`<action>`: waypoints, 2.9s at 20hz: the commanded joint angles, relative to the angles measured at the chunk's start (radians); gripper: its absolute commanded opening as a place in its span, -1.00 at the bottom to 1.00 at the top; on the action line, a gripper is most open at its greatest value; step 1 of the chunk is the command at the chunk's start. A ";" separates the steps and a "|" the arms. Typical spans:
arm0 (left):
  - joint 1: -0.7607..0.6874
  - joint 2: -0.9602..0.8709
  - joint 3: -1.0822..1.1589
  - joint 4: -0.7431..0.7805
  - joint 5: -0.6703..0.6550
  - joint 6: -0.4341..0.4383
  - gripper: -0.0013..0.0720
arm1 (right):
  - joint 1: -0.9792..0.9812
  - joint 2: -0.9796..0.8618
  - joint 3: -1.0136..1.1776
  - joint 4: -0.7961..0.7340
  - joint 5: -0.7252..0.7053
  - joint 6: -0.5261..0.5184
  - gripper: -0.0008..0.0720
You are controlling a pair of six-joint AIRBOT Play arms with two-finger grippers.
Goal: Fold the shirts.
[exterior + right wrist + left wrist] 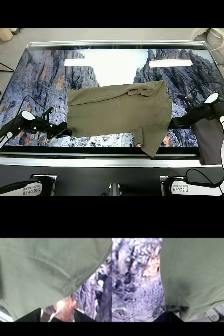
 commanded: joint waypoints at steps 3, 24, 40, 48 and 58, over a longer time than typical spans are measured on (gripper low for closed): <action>-0.003 0.042 0.000 -0.008 0.003 0.014 -0.90 | 0.000 0.000 -0.064 0.027 -0.199 -0.005 0.18; 0.000 0.603 1.109 0.104 0.287 -0.040 -0.90 | 0.001 0.653 0.730 0.261 -0.554 -0.288 -0.94; 0.000 0.490 1.184 0.275 -0.034 -0.119 -0.90 | 0.001 0.652 0.731 0.166 -0.249 -0.040 -0.94; -0.006 0.058 0.747 0.275 -0.091 -0.065 -0.90 | 0.261 0.060 0.542 -0.114 0.016 0.063 -0.94; 0.000 -0.359 0.911 0.272 0.193 -0.066 -0.90 | 0.354 -0.219 0.543 -0.093 -0.777 0.141 -0.94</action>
